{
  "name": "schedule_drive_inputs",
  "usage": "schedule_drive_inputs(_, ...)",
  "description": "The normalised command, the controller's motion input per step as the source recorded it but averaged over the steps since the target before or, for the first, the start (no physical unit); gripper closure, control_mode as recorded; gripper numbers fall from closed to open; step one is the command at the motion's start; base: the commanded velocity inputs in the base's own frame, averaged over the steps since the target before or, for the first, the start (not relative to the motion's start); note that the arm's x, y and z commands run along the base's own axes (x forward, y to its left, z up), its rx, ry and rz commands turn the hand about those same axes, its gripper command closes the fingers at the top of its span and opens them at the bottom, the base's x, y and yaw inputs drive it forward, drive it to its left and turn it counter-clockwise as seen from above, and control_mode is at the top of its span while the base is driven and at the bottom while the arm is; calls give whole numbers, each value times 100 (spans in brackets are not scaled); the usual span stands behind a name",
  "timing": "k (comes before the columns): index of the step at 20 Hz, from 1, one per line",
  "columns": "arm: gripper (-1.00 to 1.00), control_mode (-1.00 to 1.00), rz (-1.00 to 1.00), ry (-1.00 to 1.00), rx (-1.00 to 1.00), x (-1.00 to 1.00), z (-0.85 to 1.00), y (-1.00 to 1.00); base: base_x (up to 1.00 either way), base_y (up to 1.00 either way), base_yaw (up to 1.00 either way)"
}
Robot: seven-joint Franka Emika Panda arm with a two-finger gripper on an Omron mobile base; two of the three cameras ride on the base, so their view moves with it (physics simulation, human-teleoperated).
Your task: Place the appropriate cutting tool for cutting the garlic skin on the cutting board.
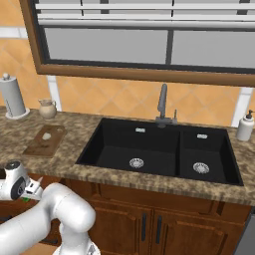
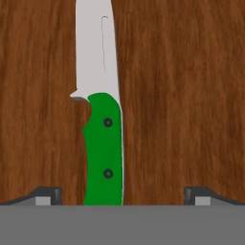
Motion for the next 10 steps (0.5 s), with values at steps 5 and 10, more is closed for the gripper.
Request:
schedule_drive_inputs(5, -100, -100, -3, 0, 0, 9, -30, 24, 0, 0, 0)
schedule_drive_inputs(10, 100, -100, -5, 1, -8, -6, -78, 18, 0, 0, 0)
